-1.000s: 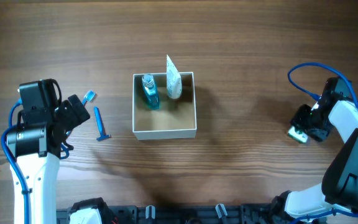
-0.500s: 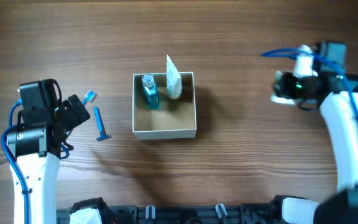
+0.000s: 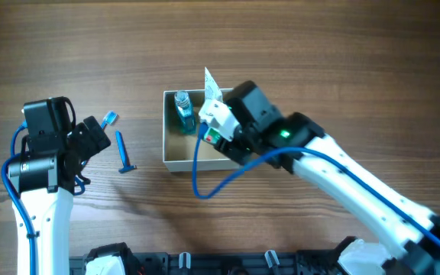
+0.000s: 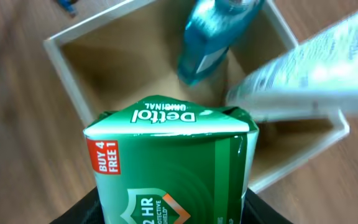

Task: Pack container
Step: 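Lower the soap box into the box and open the right gripper, then grasp the blue razor with the left gripper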

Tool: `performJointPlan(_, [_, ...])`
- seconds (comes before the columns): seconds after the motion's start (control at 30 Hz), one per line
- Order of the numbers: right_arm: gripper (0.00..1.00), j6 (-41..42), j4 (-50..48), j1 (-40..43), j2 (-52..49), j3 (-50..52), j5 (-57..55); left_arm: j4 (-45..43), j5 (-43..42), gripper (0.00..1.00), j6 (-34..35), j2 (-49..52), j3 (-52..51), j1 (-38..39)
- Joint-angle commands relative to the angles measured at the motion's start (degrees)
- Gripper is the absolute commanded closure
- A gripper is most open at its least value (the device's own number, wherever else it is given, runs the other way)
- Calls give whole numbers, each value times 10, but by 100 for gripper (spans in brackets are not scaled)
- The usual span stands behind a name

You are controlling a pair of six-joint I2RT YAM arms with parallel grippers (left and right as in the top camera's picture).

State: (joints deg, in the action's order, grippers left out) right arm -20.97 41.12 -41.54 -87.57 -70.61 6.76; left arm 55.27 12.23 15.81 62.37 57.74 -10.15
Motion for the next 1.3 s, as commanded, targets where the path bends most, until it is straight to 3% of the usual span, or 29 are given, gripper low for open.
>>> performJointPlan(0.0, [71,-13,-55,-3,-51,-3,-25,-2,13,0,5,3,10,-3])
performJointPlan(0.03, [71,-10,-63,-3,-59,-3,-25,-2,13,0,5,3,10,-3])
performJointPlan(0.1, [49,-2,-65,-3,-72,-3,-25,-2,13,0,5,3,10,-3])
performJointPlan(0.13, [46,2,-63,-3,-74,-3,-24,-2,13,0,5,3,10,-3])
performJointPlan(0.17, [37,5,-62,-3,-74,-3,-25,-2,13,0,5,3,10,-3])
performJointPlan(0.2, [21,19,-63,-3,-69,-3,-25,-2,13,0,5,3,10,-3])
performJointPlan(0.23, [15,28,-62,-3,-61,-4,-25,-2,13,0,5,3,10,-3])
performJointPlan(0.4, [0,107,-64,3,45,-18,-87,-2,-14,0,5,2,10,-3])
performJointPlan(0.5, [0,337,3,69,153,-18,-167,-4,-120,0,-66,-6,11,-2])
performJointPlan(0.6, [0,468,107,192,213,-18,-156,-6,-165,0,-76,0,11,29])
performJointPlan(0.73, [0,439,152,332,216,-10,-72,-10,-140,0,-45,55,10,79])
performJointPlan(0.83, [0,418,167,371,187,-9,-28,-10,-139,0,-29,123,10,75])
performJointPlan(1.07, [0,417,183,373,97,-9,-28,-42,-156,0,-34,306,10,71])
performJointPlan(1.27, [0,404,189,373,89,-9,-28,-82,-153,0,-34,378,10,71])
